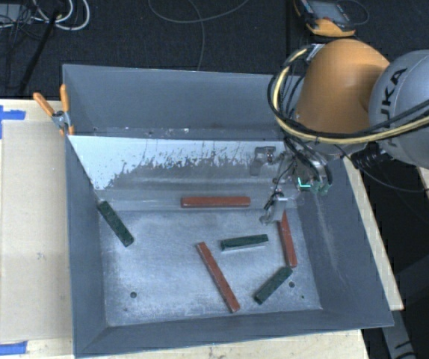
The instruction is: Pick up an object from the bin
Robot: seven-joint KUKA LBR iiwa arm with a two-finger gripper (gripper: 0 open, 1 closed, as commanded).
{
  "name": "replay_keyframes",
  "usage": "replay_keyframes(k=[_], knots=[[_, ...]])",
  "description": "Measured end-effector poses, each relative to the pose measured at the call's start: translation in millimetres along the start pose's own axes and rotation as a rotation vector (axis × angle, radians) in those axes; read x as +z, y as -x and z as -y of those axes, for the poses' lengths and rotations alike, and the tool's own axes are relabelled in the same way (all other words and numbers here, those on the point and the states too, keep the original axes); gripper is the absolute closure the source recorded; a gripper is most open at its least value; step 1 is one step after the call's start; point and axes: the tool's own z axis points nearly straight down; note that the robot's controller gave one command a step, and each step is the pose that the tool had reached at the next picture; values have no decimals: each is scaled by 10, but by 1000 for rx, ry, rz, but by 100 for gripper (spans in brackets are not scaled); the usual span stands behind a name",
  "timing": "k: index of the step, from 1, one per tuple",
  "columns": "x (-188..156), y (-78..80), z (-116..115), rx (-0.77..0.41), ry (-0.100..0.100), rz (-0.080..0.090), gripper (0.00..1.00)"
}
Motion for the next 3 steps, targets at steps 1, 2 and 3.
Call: replay_keyframes(k=[1,2,3], knots=[[1438,-254,212,-93,0,-1,0],[1072,-303,134,-99,-1,9,0],[1086,-132,219,4,0,9,0]])
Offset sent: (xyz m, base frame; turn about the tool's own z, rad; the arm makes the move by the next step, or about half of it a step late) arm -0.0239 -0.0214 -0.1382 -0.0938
